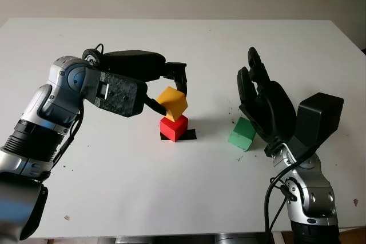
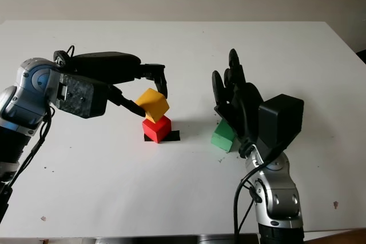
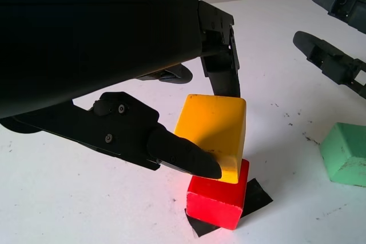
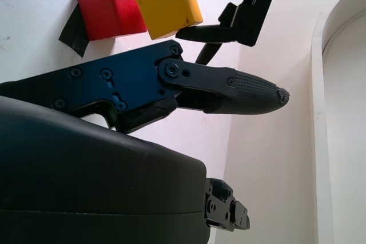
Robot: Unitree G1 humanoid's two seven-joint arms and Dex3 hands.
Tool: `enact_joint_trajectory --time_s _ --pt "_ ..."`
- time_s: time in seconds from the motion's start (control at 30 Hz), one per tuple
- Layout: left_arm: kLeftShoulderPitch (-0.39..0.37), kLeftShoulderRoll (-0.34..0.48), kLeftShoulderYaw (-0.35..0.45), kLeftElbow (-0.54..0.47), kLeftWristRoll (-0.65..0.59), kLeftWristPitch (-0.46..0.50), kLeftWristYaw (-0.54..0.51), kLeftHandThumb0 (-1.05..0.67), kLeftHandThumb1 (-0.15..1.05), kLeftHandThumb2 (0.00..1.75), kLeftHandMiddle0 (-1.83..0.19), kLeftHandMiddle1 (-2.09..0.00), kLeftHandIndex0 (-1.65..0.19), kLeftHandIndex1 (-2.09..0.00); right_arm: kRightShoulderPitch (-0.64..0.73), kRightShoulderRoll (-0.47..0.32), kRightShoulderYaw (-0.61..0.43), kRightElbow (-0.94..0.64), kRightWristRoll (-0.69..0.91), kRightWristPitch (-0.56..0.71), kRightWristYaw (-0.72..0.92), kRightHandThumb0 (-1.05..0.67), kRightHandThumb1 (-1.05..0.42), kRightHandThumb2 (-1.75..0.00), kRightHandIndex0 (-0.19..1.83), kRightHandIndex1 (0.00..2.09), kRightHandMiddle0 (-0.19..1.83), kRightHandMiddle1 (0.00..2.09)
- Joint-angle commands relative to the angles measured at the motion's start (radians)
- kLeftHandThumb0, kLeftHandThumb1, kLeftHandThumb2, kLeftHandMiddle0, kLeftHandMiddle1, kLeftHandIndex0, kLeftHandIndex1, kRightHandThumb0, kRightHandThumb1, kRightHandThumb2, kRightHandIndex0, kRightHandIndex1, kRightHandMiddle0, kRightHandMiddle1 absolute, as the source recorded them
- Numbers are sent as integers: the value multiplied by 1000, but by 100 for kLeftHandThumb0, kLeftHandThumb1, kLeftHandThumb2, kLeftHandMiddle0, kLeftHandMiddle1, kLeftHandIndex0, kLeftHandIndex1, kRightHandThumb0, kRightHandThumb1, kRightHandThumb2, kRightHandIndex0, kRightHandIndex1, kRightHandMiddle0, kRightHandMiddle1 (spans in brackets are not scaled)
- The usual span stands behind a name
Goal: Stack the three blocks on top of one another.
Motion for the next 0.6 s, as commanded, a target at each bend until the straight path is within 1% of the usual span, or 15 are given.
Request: enact_joint_trajectory --time_s 0.0,0.17,0.37,0.5,0.57 --pt "-29 -7 -3 8 1 -11 9 -32 105 19 -33 -5 -12 -165 5 1 0 -18 2 -4 0 -73 -105 -57 -19 0 -19 0" --pt "-32 -15 -15 19 20 -11 12 -34 105 22 -32 -5 -7 -176 9 1 2 -20 -3 -11 -3 -71 -105 -58 -19 0 -19 0" --pt "-31 -21 -22 20 33 -17 19 -35 105 21 -32 -5 -6 -175 10 1 -2 -20 7 -10 3 -72 -105 -58 -19 0 -19 0" --pt "-31 -24 -25 26 34 -26 19 -36 105 22 -33 -5 -5 -178 14 -2 0 -21 2 -17 3 -72 -105 -58 -19 0 -19 0" --pt "-30 -25 -25 28 34 -29 18 -35 105 21 -33 -6 -5 -176 14 0 -1 -23 3 -15 2 -72 -105 -58 -19 0 -19 0"
